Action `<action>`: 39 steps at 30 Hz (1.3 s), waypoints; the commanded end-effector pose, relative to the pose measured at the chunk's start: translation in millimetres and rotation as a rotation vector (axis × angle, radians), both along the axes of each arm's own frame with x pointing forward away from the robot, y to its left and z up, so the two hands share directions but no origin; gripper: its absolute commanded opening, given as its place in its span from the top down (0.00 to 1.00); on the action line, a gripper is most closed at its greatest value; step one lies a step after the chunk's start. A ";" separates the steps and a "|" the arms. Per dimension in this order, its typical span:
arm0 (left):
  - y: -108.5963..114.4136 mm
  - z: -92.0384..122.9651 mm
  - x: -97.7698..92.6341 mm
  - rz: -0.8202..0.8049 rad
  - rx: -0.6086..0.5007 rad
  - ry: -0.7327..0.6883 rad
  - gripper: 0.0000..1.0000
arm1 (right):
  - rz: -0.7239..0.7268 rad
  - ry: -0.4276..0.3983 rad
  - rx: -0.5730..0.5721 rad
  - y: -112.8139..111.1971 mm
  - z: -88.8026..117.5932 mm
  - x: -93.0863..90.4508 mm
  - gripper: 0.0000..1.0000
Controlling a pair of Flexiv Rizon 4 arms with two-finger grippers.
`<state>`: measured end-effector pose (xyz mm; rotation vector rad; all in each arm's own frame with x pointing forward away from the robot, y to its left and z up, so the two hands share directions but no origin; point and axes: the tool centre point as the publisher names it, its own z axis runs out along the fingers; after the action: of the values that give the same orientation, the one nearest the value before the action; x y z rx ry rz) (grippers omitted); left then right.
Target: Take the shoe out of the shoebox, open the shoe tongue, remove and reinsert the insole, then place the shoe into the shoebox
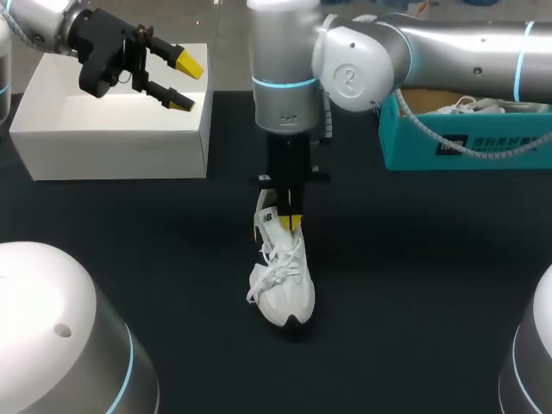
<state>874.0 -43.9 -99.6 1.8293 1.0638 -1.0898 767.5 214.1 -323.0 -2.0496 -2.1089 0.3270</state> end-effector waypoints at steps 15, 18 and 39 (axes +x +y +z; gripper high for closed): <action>0.3 0.4 0.9 -0.003 0.003 -0.001 0.00 | -0.009 -0.021 -0.028 12.9 43.4 -29.4 1.00; 0.3 0.4 0.9 -0.003 0.003 -0.001 0.00 | -0.002 -0.019 -0.018 13.3 37.3 -25.2 1.00; 0.3 0.4 0.9 -0.003 0.003 -0.001 0.00 | -0.006 0.010 0.012 0.9 3.6 -3.1 1.00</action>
<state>874.0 -43.9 -99.6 1.8293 1.0638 -1.0898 767.0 213.5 -327.4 -2.0293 -2.0878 0.3233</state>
